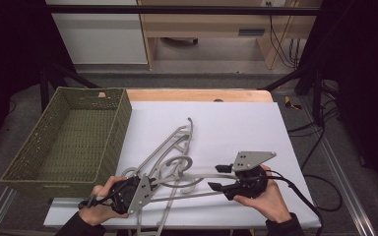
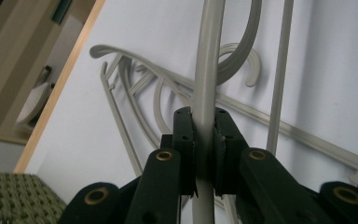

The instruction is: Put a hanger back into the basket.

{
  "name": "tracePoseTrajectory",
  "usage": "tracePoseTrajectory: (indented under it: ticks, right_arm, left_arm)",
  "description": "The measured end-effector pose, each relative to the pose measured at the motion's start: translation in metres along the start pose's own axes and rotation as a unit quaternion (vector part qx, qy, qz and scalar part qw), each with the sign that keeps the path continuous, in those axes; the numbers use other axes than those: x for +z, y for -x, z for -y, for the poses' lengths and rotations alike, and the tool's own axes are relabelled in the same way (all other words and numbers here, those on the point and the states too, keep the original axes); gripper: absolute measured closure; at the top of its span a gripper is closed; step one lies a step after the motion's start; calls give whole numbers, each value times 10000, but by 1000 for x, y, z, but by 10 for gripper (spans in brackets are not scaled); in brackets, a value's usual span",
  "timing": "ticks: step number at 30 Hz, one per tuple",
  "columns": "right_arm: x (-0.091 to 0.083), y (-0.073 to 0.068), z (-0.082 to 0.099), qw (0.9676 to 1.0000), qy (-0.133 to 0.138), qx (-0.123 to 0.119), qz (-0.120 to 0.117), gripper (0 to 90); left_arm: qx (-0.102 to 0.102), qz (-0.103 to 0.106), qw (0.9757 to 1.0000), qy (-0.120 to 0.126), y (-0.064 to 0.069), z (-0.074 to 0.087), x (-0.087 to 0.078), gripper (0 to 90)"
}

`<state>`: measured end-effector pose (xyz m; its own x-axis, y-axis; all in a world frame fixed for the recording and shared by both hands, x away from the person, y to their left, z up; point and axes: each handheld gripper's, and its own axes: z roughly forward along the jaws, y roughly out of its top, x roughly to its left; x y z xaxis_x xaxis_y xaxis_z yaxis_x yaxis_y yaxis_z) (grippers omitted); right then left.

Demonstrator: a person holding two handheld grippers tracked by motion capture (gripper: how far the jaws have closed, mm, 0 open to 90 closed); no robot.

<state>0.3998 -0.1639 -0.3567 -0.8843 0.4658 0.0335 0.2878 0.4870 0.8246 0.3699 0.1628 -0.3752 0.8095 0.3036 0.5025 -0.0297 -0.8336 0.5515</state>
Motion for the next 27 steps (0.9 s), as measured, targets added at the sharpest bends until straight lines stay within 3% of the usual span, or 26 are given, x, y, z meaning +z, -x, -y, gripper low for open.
tracePoseTrajectory:
  ticks: [4, 8, 13, 23, 27]
  right_arm:
    - [-10, 7, 4, 9971, 539, 128, 526, 297]
    - [-14, 11, 11, 9941, 726, 361, 714, 230]
    - [-21, 12, 22, 9897, 924, 531, 958, 167]
    - [-29, 20, 48, 9794, 1013, 894, 1502, 69]
    - [-29, 23, 54, 9756, 1033, 999, 1662, 58]
  left_arm:
    - [-559, -66, 9984, -5, -8, 1, 1, 817]
    - [-917, -140, 9957, 53, -14, 1, -3, 818]
    - [-1379, -298, 9900, 67, -21, 0, -5, 818]
    - [-1902, -372, 9810, 101, -47, 0, -18, 817]
    - [-1911, -408, 9807, 118, -58, -4, -28, 817]
